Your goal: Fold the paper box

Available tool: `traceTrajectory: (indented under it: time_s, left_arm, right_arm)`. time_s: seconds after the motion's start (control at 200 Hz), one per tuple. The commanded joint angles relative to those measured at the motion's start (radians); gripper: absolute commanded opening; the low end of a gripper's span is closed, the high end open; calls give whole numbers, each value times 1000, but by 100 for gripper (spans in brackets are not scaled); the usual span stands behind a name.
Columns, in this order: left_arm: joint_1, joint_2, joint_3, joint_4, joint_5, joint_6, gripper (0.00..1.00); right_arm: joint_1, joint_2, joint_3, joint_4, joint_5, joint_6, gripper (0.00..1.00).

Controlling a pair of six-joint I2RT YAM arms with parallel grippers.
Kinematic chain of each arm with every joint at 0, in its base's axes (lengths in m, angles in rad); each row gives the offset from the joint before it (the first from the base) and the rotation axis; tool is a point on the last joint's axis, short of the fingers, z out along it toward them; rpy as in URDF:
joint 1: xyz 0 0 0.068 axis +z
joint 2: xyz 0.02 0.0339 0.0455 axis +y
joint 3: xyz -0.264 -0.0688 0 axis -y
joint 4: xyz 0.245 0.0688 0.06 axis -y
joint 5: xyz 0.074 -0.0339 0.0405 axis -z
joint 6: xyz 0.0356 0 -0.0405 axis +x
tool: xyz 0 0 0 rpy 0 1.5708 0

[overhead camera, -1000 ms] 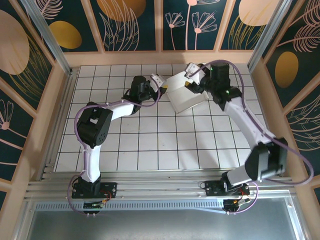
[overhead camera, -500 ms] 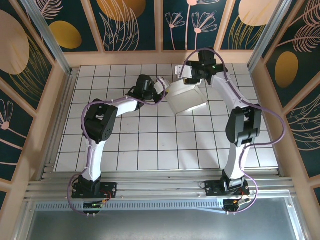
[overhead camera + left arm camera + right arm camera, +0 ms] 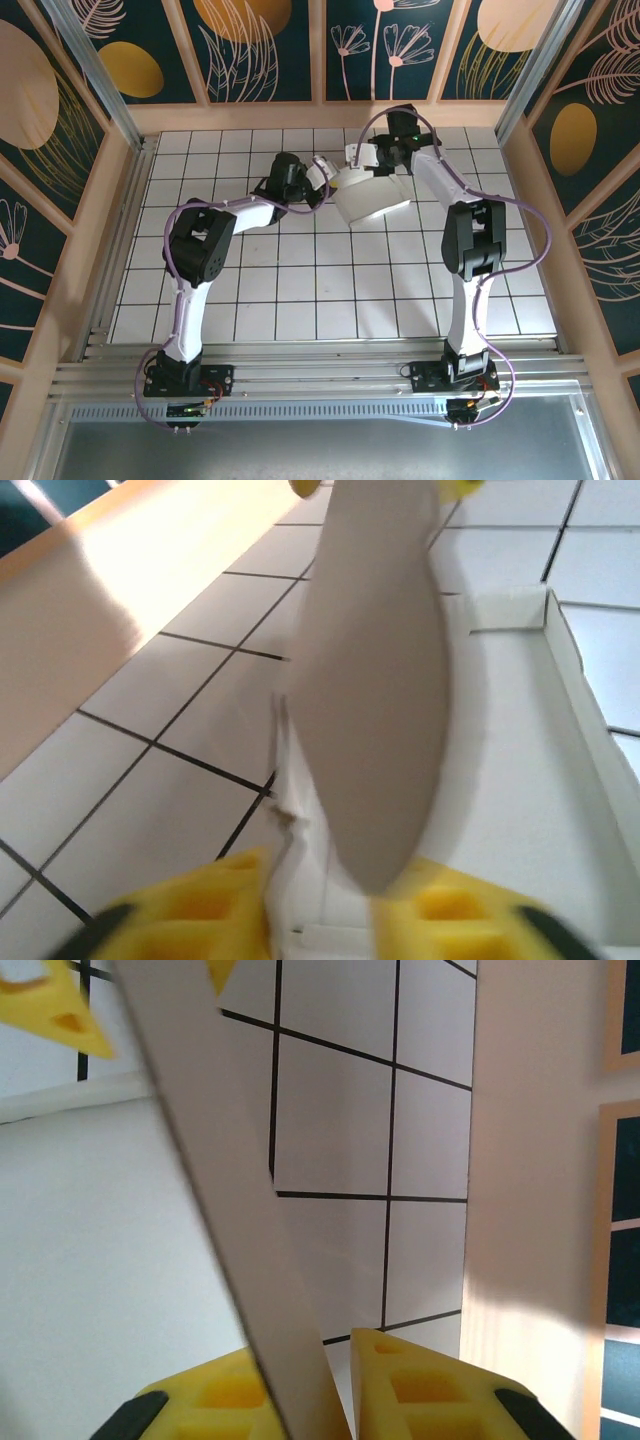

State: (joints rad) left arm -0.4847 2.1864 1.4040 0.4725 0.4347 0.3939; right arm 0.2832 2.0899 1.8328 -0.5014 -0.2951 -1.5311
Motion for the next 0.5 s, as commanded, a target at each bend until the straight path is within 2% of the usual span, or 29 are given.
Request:
traceTrajectory:
  time_s: [0.0,0.09,0.2,0.245,0.315,0.36,0.435,0.495]
  left_arm:
    - [-2,-112,-115,172,31,-157,42]
    - [1,-211,-239,252,15,-320,54]
    - [32,-306,-301,222,-39,-599,53]
    - [57,-322,-282,149,-64,-715,48]
    - [100,-327,-259,68,-128,-861,28]
    - [134,-308,-229,20,-161,-951,19]
    - [175,-240,-133,-76,-141,-1037,12]
    - [184,-167,-18,-194,-149,-1040,8]
  right_arm:
    - [2,-25,-28,29,-20,25,18]
    - [2,-20,-11,-4,-23,24,14]
    - [9,-2,56,-89,-22,45,14]
    - [14,4,78,-121,-22,53,13]
    - [24,2,83,-132,-13,70,12]
    - [32,9,101,-144,-1,89,11]
    - [48,27,145,-187,12,125,9]
    - [60,39,180,-218,9,153,8]
